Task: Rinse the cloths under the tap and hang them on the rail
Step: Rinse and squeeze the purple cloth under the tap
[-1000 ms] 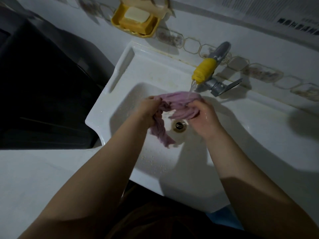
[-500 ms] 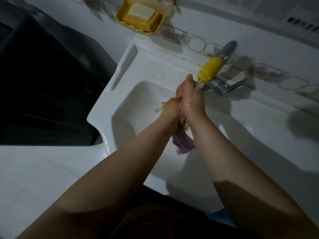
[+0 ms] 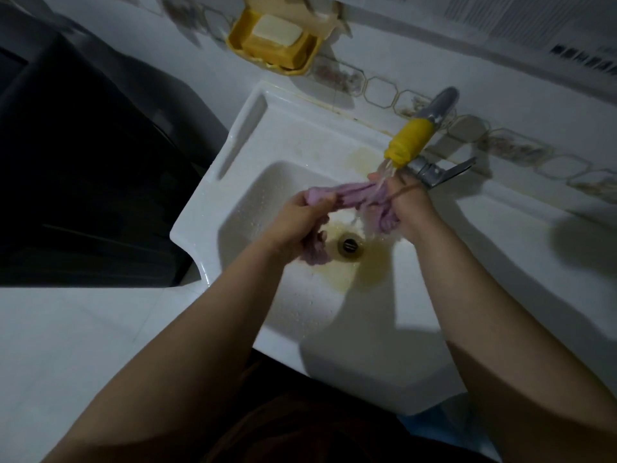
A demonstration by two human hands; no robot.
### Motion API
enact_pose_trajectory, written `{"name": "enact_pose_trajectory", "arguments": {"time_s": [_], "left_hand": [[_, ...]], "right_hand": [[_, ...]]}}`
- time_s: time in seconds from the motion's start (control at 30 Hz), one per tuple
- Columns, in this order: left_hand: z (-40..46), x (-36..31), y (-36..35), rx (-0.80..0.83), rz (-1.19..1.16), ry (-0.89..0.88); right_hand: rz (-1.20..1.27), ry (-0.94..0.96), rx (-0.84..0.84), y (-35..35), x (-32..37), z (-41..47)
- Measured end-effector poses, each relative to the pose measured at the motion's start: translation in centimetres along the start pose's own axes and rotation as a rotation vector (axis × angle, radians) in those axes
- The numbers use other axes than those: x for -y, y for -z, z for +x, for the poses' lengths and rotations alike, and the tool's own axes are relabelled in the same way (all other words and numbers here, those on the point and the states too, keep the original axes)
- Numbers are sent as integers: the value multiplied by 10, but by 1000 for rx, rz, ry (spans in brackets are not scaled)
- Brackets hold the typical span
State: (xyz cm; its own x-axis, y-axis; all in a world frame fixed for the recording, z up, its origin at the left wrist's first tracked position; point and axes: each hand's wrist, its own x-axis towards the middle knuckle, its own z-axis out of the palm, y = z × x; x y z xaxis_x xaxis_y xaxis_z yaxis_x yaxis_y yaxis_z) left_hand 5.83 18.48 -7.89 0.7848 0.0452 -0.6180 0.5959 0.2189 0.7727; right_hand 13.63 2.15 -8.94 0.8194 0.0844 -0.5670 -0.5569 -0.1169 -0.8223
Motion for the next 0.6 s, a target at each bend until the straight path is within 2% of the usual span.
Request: {"name": "enact_pose_trajectory", "arguments": {"time_s": [0.13,0.23,0.33,0.4,0.47,0.53,0.6], "left_hand": [[13,-5,23,-24,-168,-22],[25,-11,22,-100,-129,-94],[29,-11,15,-201,-32,-115],[28,-9,2,-204,-92,11],[23,-6,-14,-169,-197,155],[26,-2,-29,-133,-304,170],[29,-1,-43,-136,-345,72]], "right_hand": [[-330,-43,206,25,-3,-14],[-393,-117,316,40,0,-23],[-104,-145,318,38,3,-33],[196,-78,257,30,5,-35],[308,34,154,15,5,-35],[159,130,90,-9,1,-41],[-223,263,43,-37,-6,-56]]}}
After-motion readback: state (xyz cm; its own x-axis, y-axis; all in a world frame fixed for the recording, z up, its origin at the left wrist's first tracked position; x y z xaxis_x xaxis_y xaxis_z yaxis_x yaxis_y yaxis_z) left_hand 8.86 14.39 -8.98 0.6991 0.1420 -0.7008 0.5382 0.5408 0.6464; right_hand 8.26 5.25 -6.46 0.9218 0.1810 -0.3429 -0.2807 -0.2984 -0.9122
